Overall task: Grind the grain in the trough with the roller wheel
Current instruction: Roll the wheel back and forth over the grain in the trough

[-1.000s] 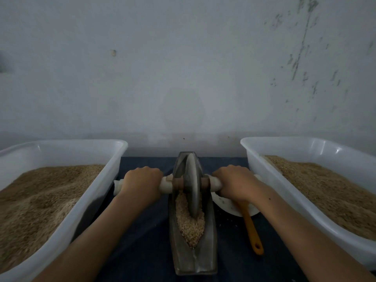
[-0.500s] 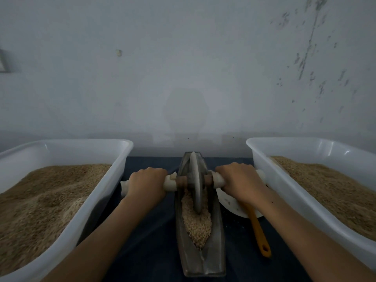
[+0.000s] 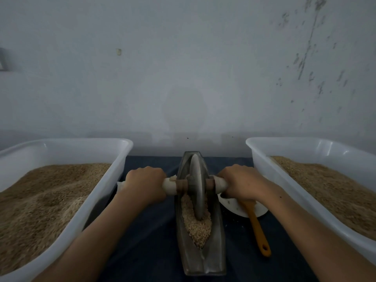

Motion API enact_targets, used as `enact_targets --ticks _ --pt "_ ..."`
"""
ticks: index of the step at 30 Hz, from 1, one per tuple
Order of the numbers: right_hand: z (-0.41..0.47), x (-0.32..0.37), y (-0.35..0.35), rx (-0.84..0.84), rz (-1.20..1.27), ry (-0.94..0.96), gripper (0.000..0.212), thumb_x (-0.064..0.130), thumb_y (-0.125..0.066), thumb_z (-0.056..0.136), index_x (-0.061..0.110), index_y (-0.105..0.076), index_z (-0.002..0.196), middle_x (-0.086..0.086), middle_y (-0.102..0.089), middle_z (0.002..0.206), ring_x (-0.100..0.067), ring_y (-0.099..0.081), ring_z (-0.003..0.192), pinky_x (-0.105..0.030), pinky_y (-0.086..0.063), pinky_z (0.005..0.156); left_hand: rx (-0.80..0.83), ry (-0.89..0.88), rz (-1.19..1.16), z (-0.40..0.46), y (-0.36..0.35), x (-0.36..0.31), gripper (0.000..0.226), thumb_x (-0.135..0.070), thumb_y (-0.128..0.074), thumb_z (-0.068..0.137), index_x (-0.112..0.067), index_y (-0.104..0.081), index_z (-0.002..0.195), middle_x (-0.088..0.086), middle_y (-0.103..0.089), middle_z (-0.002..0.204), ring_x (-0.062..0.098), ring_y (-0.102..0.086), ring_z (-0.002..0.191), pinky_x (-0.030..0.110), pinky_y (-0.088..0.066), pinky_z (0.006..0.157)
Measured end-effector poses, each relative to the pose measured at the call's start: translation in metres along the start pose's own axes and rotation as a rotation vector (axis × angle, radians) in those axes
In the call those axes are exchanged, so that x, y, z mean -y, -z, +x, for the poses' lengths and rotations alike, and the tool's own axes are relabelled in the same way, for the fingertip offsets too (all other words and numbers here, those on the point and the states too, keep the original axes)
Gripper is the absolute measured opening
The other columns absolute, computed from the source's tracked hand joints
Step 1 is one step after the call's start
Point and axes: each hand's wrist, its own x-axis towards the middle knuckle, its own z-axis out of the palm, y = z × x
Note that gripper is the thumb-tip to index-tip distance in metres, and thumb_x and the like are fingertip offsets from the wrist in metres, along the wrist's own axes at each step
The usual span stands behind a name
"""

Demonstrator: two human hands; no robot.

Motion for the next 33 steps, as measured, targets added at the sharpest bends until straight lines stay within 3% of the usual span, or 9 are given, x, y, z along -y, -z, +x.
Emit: enact_targets --ticks 4,8,11,14,20,25,29,33 --pt "0.003 0.001 -0.008 -0.181 -0.006 -0.013 0.01 0.031 -0.057 0.088 0.023 -0.061 0.089 0.001 -0.066 0.091 -0.021 -0.062 0.083 -0.03 -0.038 0.063 -0.126 0.029 -0.03 -0.001 -0.002 0.0 0.009 -0.026 -0.057 0.085 -0.025 -0.055 0.093 -0.004 -0.061 0.093 0.017 -0.059 0.087 0.029 -0.043 0.073" --pt "0.009 0.005 -0.013 -0.343 -0.019 -0.024 0.012 0.029 -0.052 0.089 0.028 -0.048 0.078 0.004 -0.063 0.085 -0.022 -0.061 0.081 -0.031 -0.033 0.062 -0.251 0.058 -0.049 -0.002 -0.004 0.004 0.008 -0.023 -0.054 0.088 -0.027 -0.048 0.088 -0.004 -0.062 0.095 0.016 -0.059 0.087 0.028 -0.041 0.07" --pt "0.007 0.005 -0.011 -0.299 -0.018 -0.023 0.012 0.029 -0.052 0.09 0.029 -0.049 0.078 0.004 -0.063 0.087 -0.021 -0.06 0.081 -0.03 -0.032 0.062 -0.211 0.053 -0.05 -0.001 -0.005 0.005 0.008 -0.023 -0.054 0.088 -0.027 -0.047 0.085 -0.003 -0.062 0.094 0.017 -0.059 0.086 0.028 -0.042 0.071" --pt "0.003 0.004 -0.005 -0.165 -0.022 -0.025 0.003 0.027 -0.055 0.089 0.027 -0.058 0.09 0.002 -0.063 0.091 -0.018 -0.057 0.08 -0.028 -0.034 0.064 -0.107 0.015 -0.036 -0.001 -0.006 0.001 0.005 -0.027 -0.056 0.087 -0.025 -0.052 0.088 -0.002 -0.063 0.097 0.018 -0.06 0.09 0.03 -0.045 0.077" --pt "-0.003 0.007 0.009 0.068 -0.036 -0.028 0.022 0.025 -0.064 0.086 0.026 -0.062 0.108 0.001 -0.062 0.094 -0.017 -0.059 0.084 -0.029 -0.04 0.068 0.063 0.004 -0.019 0.001 -0.004 0.002 0.026 -0.03 -0.066 0.081 -0.022 -0.059 0.105 -0.003 -0.062 0.098 0.015 -0.058 0.087 0.028 -0.044 0.075" --pt "-0.002 0.01 0.004 -0.059 -0.066 -0.049 0.003 0.024 -0.055 0.09 0.027 -0.056 0.09 0.002 -0.06 0.089 -0.018 -0.057 0.081 -0.028 -0.035 0.065 -0.024 0.024 -0.054 0.002 -0.008 0.001 0.016 -0.026 -0.062 0.084 -0.023 -0.058 0.099 -0.002 -0.063 0.1 0.018 -0.06 0.091 0.029 -0.044 0.076" --pt "0.002 0.009 -0.005 -0.235 -0.072 -0.057 0.01 0.023 -0.051 0.092 0.029 -0.047 0.085 0.002 -0.063 0.095 -0.02 -0.06 0.087 -0.03 -0.04 0.07 -0.153 0.034 -0.096 0.0 -0.012 -0.001 0.009 -0.026 -0.055 0.089 -0.026 -0.046 0.086 -0.003 -0.062 0.098 0.017 -0.059 0.089 0.029 -0.041 0.074" --pt "0.001 0.008 -0.004 -0.214 -0.088 -0.046 0.01 0.024 -0.051 0.092 0.029 -0.046 0.085 0.001 -0.063 0.095 -0.021 -0.06 0.088 -0.03 -0.04 0.07 -0.152 0.039 -0.077 0.0 -0.012 -0.002 0.003 -0.026 -0.054 0.089 -0.024 -0.052 0.09 -0.003 -0.062 0.098 0.017 -0.059 0.089 0.028 -0.04 0.072"
